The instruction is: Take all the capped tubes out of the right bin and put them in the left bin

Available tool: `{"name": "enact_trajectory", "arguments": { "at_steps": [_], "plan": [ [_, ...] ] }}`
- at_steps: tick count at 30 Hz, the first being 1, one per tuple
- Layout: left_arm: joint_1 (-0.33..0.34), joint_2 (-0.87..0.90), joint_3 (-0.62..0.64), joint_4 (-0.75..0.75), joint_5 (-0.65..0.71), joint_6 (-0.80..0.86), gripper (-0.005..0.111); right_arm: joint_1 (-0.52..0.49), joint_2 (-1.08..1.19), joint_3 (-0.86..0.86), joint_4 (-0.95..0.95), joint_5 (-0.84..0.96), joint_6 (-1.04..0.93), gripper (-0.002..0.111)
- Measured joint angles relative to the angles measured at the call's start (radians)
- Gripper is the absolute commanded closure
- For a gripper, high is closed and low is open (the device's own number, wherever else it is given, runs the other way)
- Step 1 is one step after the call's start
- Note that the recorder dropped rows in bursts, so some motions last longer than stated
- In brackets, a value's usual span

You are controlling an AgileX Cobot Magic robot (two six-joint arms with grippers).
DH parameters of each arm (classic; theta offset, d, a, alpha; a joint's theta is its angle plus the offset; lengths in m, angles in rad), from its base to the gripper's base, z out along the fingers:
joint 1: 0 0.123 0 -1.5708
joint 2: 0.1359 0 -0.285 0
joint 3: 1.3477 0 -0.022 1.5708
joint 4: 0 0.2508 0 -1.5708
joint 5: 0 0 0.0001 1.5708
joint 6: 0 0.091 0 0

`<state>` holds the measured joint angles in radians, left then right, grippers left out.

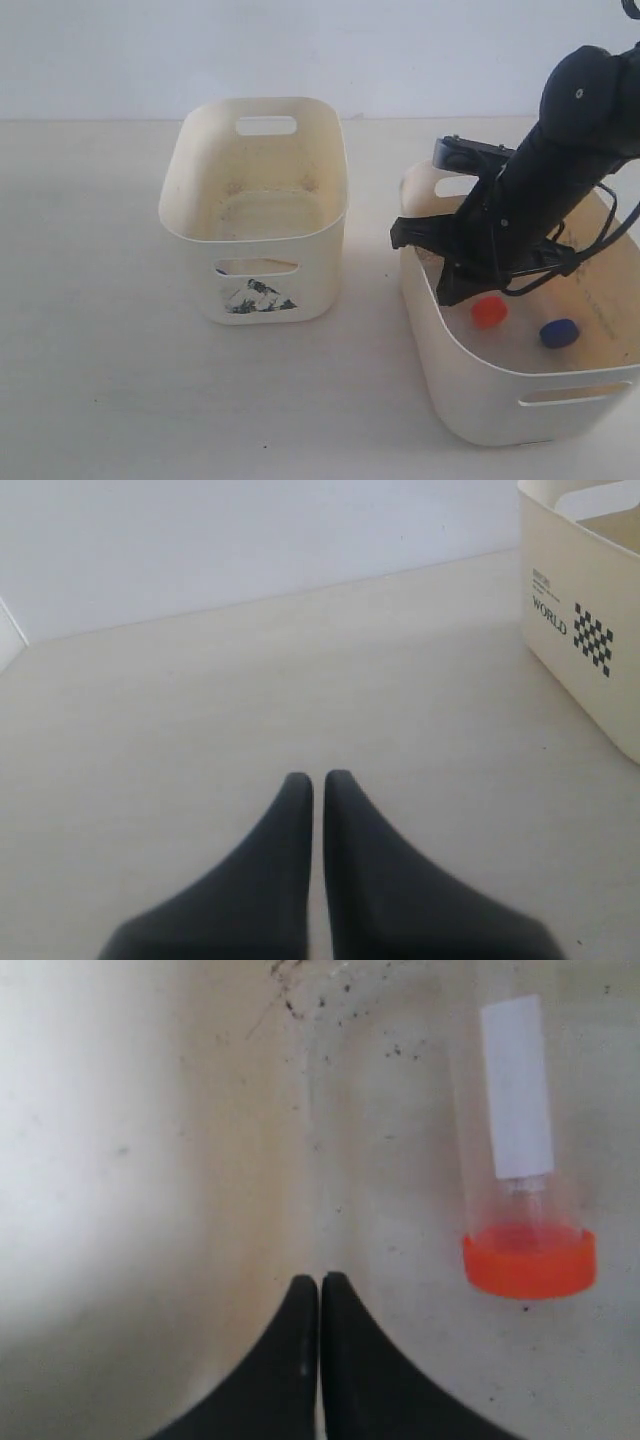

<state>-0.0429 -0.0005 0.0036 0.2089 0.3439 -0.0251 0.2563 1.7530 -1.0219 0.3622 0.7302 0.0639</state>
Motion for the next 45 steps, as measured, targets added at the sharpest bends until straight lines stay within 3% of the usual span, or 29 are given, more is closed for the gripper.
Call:
{"name": "enact_trajectory", "arguments": {
  "at_steps": [20, 40, 42, 45],
  "plan": [
    [0.000, 0.000, 0.000, 0.000, 0.000, 0.000, 0.102, 0.000, -0.070, -0.012, -0.266, 0.048, 0.034, 0.108],
    [0.000, 0.000, 0.000, 0.000, 0.000, 0.000, 0.102, -0.019, 0.003, -0.012, -0.248, 0.022, 0.045, 0.107],
    [0.000, 0.000, 0.000, 0.000, 0.000, 0.000, 0.102, -0.019, 0.003, -0.012, -0.248, 0.022, 0.045, 0.100],
    [0.000, 0.000, 0.000, 0.000, 0.000, 0.000, 0.102, -0.019, 0.003, -0.012, -0.242, 0.018, 0.045, 0.073]
  ]
}}
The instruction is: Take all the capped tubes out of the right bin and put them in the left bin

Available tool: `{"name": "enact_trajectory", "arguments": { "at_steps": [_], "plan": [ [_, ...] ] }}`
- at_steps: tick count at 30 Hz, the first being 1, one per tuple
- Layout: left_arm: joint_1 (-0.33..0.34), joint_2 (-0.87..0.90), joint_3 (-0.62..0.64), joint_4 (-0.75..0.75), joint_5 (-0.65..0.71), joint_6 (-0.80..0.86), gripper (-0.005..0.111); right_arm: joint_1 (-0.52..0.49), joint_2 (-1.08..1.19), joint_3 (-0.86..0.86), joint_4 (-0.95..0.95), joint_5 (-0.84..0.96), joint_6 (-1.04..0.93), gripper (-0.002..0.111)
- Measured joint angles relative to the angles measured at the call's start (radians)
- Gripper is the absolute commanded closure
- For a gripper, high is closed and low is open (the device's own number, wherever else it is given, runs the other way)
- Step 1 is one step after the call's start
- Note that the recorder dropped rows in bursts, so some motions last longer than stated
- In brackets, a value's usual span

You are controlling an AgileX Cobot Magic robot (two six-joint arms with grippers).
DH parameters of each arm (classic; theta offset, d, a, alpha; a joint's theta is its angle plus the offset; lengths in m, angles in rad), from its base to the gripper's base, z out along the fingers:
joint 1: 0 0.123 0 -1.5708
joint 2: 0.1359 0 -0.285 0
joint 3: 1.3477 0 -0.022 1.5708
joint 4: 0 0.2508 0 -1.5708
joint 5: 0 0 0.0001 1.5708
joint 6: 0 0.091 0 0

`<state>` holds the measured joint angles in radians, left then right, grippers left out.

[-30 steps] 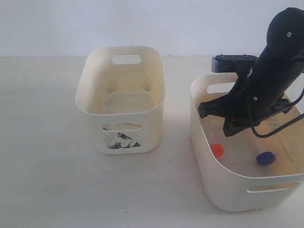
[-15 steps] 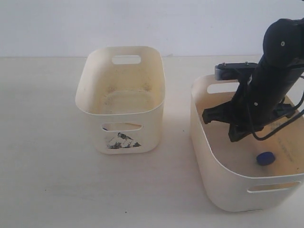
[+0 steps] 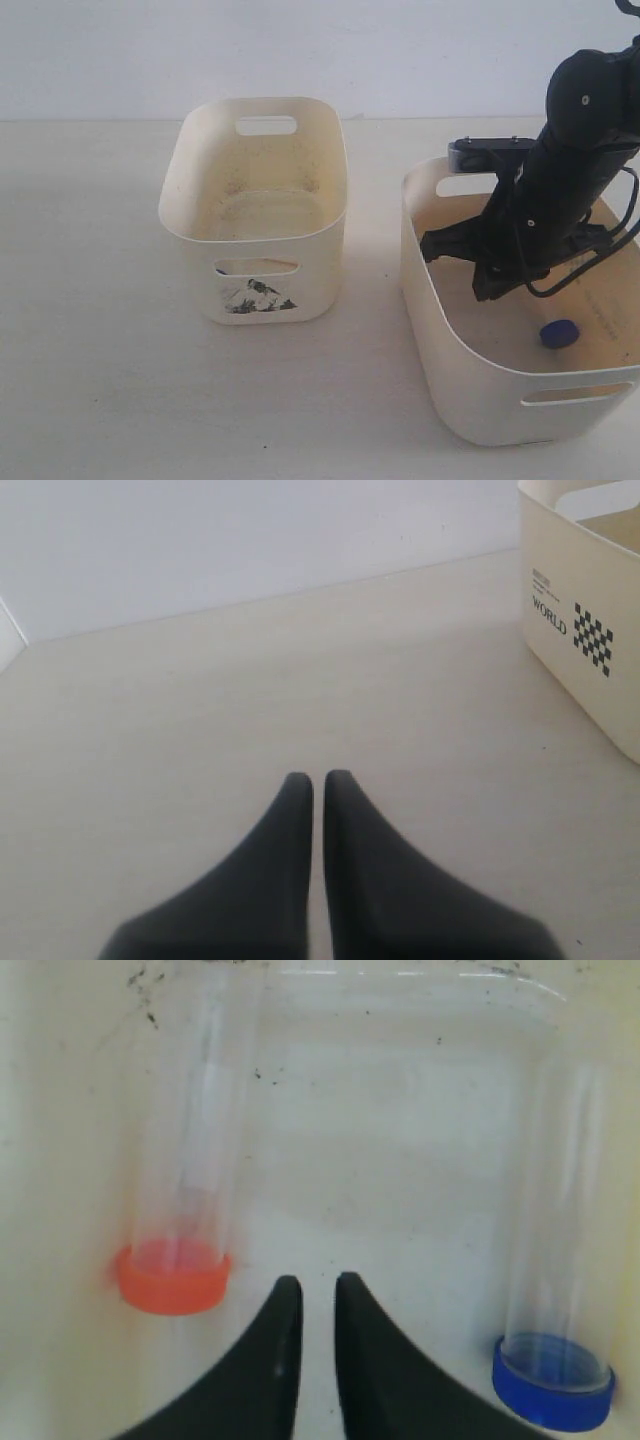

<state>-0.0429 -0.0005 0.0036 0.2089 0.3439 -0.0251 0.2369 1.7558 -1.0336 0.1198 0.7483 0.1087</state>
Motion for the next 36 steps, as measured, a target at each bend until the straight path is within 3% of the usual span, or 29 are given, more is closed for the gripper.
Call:
{"name": "enact_trajectory", "arguments": {
  "at_steps": [2, 4, 6, 26, 36],
  "plan": [
    [0.000, 0.000, 0.000, 0.000, 0.000, 0.000, 0.102, 0.000, 0.000, 0.000, 0.000, 0.000, 0.000, 0.043],
    [0.000, 0.000, 0.000, 0.000, 0.000, 0.000, 0.102, 0.000, 0.000, 0.000, 0.000, -0.009, 0.000, 0.020],
    [0.000, 0.000, 0.000, 0.000, 0.000, 0.000, 0.102, 0.000, 0.000, 0.000, 0.000, -0.016, 0.009, 0.013],
    [0.000, 0.000, 0.000, 0.000, 0.000, 0.000, 0.102, -0.003, 0.004, 0.000, 0.072, -0.101, 0.072, 0.011],
    [0.000, 0.000, 0.000, 0.000, 0.000, 0.000, 0.102, -0.007, 0.130, 0.000, 0.071, -0.117, 0.070, 0.011]
  ]
}}
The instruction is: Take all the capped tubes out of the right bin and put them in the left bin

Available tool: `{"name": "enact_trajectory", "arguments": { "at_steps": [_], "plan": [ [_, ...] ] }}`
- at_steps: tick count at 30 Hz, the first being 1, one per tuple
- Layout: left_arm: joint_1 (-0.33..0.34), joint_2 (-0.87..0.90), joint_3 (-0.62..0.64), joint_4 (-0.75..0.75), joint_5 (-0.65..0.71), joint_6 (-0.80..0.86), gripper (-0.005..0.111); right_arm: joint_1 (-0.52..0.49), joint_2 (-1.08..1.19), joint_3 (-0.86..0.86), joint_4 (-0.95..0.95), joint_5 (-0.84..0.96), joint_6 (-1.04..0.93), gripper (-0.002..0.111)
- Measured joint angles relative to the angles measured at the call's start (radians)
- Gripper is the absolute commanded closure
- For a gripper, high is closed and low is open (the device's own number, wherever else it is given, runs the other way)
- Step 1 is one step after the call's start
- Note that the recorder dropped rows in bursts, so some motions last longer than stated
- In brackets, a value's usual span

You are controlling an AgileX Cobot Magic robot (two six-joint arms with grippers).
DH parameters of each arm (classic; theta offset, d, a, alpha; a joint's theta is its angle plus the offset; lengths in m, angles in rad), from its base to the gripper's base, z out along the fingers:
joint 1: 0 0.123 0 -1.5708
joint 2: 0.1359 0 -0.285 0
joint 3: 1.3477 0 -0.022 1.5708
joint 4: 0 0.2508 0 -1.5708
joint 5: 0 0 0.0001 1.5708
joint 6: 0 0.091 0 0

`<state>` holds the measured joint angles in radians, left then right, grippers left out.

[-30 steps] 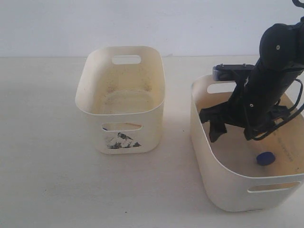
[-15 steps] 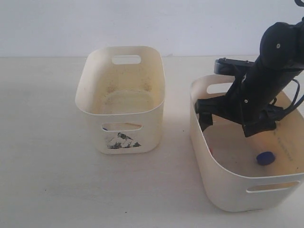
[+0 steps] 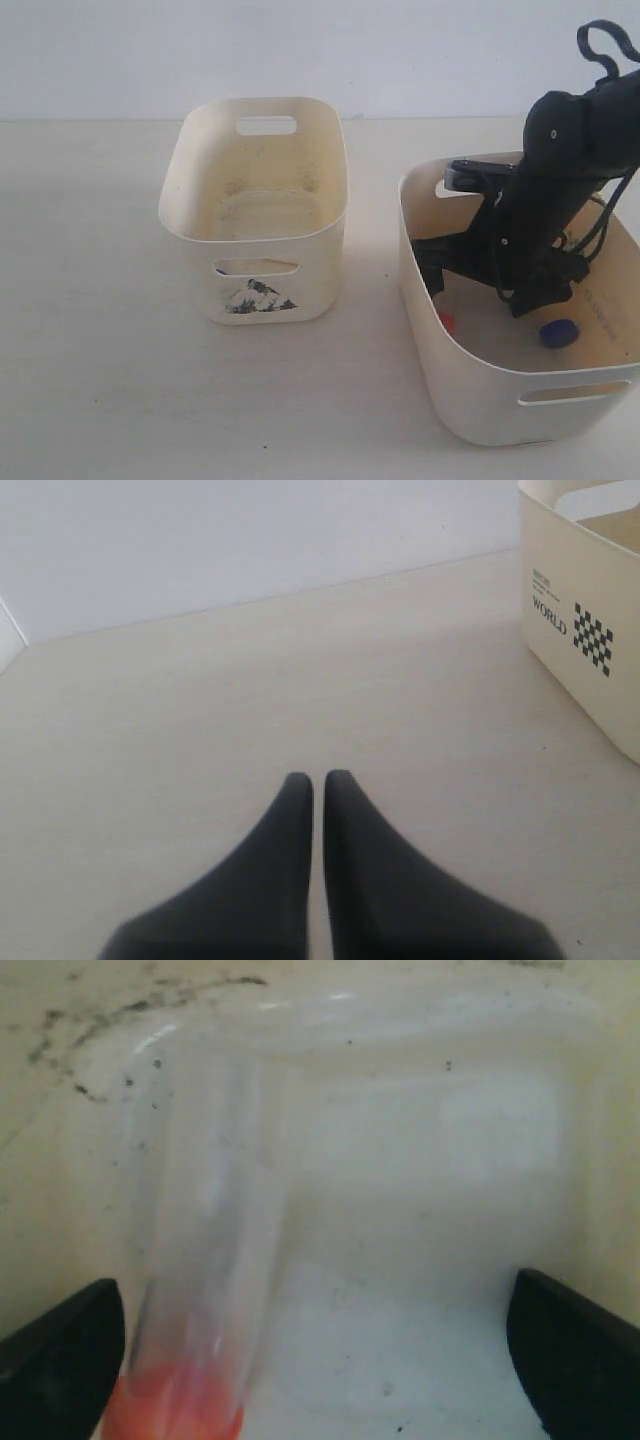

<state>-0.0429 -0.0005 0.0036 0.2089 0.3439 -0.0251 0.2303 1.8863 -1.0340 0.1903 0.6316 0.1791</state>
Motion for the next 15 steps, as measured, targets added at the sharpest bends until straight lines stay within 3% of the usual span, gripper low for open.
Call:
{"name": "enact_trajectory", "arguments": {
  "at_steps": [12, 14, 15],
  "plan": [
    [0.000, 0.000, 0.000, 0.000, 0.000, 0.000, 0.102, 0.000, 0.023, -0.014, -0.004, 0.014, 0.000, 0.011],
    [0.000, 0.000, 0.000, 0.000, 0.000, 0.000, 0.102, 0.000, 0.023, -0.014, 0.002, 0.012, 0.002, 0.018],
    [0.000, 0.000, 0.000, 0.000, 0.000, 0.000, 0.102, 0.000, 0.023, -0.014, 0.002, 0.012, 0.009, 0.042]
  ]
}}
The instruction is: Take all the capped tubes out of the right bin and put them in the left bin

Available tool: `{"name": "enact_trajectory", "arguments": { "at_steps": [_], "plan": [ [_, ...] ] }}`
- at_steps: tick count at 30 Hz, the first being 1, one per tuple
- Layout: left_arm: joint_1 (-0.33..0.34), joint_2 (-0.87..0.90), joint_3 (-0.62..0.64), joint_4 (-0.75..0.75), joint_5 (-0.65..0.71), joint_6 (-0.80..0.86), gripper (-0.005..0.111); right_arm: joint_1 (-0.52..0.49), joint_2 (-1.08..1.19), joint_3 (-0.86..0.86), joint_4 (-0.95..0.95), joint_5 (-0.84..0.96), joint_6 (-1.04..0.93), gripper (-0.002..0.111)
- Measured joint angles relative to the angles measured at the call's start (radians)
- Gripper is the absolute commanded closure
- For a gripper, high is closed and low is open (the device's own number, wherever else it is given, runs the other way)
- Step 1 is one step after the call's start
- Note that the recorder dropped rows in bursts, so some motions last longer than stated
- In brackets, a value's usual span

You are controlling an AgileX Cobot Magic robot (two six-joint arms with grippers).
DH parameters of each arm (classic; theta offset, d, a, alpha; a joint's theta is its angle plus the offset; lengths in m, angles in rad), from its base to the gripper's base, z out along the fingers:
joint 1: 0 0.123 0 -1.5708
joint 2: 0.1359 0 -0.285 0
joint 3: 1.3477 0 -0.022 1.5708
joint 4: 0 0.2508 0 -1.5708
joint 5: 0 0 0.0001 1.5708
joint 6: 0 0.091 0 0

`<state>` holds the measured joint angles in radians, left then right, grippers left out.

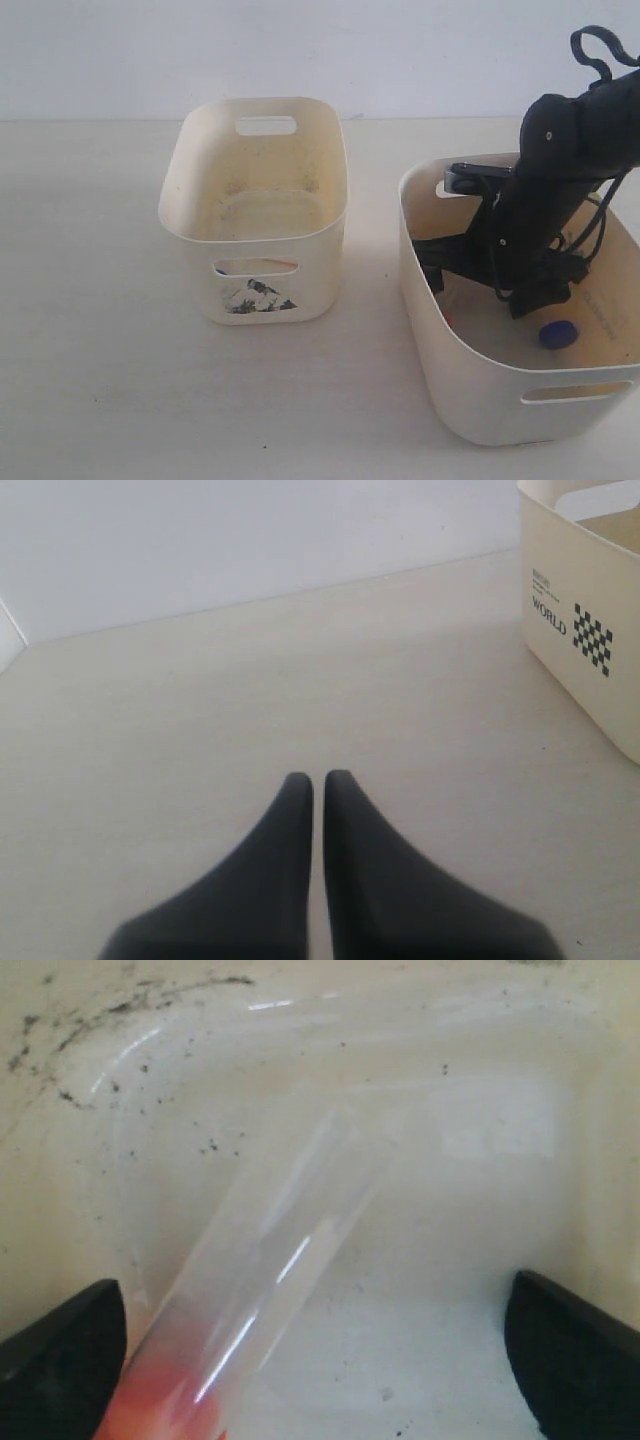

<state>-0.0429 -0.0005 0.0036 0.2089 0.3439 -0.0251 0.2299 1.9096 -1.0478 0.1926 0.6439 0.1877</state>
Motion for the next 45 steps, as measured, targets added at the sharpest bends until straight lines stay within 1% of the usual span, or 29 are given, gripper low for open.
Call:
{"name": "enact_trajectory", "arguments": {
  "at_steps": [1, 2, 3, 5, 6, 9, 13, 18, 25, 28, 31, 34, 36, 42, 45],
  "plan": [
    [0.000, 0.000, 0.000, 0.000, 0.000, 0.000, 0.102, -0.002, 0.000, 0.000, -0.004, 0.000, 0.011, 0.071],
    [0.000, 0.000, 0.000, 0.000, 0.000, 0.000, 0.102, -0.006, 0.004, 0.000, -0.004, -0.005, 0.026, 0.097],
    [0.000, 0.000, 0.000, 0.000, 0.000, 0.000, 0.102, -0.006, 0.004, 0.000, 0.000, -0.007, 0.033, 0.105],
    [0.000, 0.000, 0.000, 0.000, 0.000, 0.000, 0.102, -0.006, 0.008, 0.000, 0.012, -0.007, 0.035, 0.105],
    [0.000, 0.000, 0.000, 0.000, 0.000, 0.000, 0.102, -0.006, 0.008, 0.000, 0.013, -0.007, 0.035, 0.108],
    [0.000, 0.000, 0.000, 0.000, 0.000, 0.000, 0.102, -0.006, 0.004, 0.000, 0.016, 0.010, 0.011, 0.108],
    [0.000, 0.000, 0.000, 0.000, 0.000, 0.000, 0.102, -0.006, -0.053, 0.008, 0.019, 0.115, -0.014, 0.108],
    [0.000, 0.000, 0.000, 0.000, 0.000, 0.000, 0.102, -0.001, -0.232, 0.010, 0.020, 0.183, -0.034, 0.108],
    [0.000, 0.000, 0.000, 0.000, 0.000, 0.000, 0.102, -0.001, -0.487, 0.003, 0.040, 0.187, -0.062, 0.108],
    [0.000, 0.000, 0.000, 0.000, 0.000, 0.000, 0.102, -0.001, -0.557, -0.011, 0.113, 0.157, -0.123, 0.108],
    [0.000, 0.000, 0.000, 0.000, 0.000, 0.000, 0.102, -0.001, -0.588, -0.017, 0.292, 0.084, -0.283, 0.108],
    [0.000, 0.000, 0.000, 0.000, 0.000, 0.000, 0.102, 0.007, -0.583, -0.017, 0.508, 0.011, -0.507, 0.108],
    [0.000, 0.000, 0.000, 0.000, 0.000, 0.000, 0.102, 0.030, -0.564, -0.017, 0.649, -0.047, -0.675, 0.108],
    [0.000, 0.000, 0.000, 0.000, 0.000, 0.000, 0.102, 0.163, -0.469, -0.017, 0.938, -0.298, -1.095, 0.108],
    [0.000, 0.000, 0.000, 0.000, 0.000, 0.000, 0.102, 0.237, -0.403, -0.020, 0.994, -0.448, -1.198, 0.107]
  ]
}}
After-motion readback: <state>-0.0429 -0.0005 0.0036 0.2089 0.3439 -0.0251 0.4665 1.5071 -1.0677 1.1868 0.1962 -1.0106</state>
